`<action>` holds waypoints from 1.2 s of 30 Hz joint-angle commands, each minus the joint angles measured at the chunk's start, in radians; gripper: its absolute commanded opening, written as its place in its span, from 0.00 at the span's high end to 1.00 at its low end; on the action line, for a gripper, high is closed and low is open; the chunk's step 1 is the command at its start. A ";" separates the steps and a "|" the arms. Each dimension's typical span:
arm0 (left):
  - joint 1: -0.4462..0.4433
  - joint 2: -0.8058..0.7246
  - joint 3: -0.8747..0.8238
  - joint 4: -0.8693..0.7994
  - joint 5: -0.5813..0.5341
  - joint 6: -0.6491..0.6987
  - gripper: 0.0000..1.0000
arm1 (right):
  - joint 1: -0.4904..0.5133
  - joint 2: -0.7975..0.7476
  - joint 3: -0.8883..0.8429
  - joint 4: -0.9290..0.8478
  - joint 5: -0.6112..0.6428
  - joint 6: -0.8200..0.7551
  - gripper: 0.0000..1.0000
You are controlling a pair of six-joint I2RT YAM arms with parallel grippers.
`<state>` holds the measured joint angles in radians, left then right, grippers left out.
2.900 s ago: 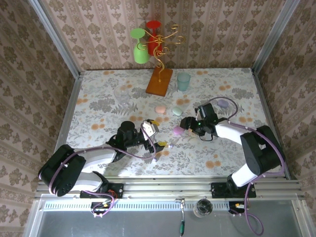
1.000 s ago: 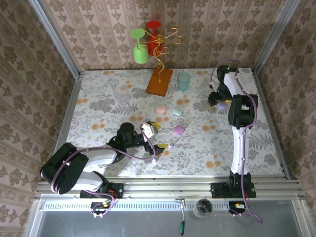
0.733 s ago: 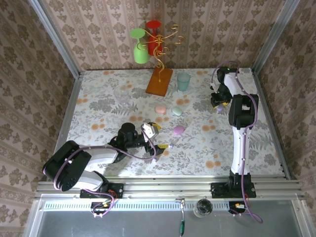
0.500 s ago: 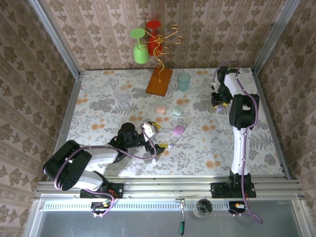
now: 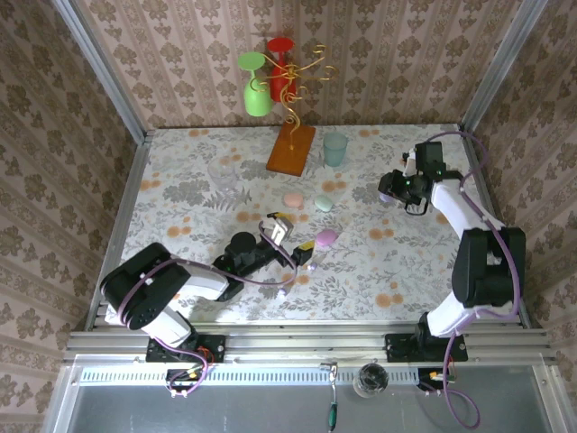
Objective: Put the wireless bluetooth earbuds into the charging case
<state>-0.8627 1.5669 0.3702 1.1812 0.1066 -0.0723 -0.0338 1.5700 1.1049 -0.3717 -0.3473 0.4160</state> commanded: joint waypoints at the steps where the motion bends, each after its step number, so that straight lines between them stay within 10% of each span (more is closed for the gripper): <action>1: -0.059 0.045 0.061 0.103 -0.161 -0.008 0.00 | 0.026 -0.108 -0.132 0.262 -0.168 0.241 0.70; 12: -0.127 0.195 0.239 0.113 -0.196 -0.051 0.11 | 0.215 -0.412 -0.403 0.448 -0.118 0.541 0.75; 27: -0.098 0.236 0.380 0.120 0.003 -0.163 0.21 | 0.311 -0.428 -0.394 0.524 -0.234 0.544 0.75; 36: -0.084 0.250 0.404 0.120 0.035 -0.201 0.55 | 0.313 -0.441 -0.402 0.534 -0.273 0.548 0.75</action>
<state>-0.9615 1.8000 0.7471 1.2732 0.1337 -0.2424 0.2733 1.1488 0.6945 0.1360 -0.5686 0.9718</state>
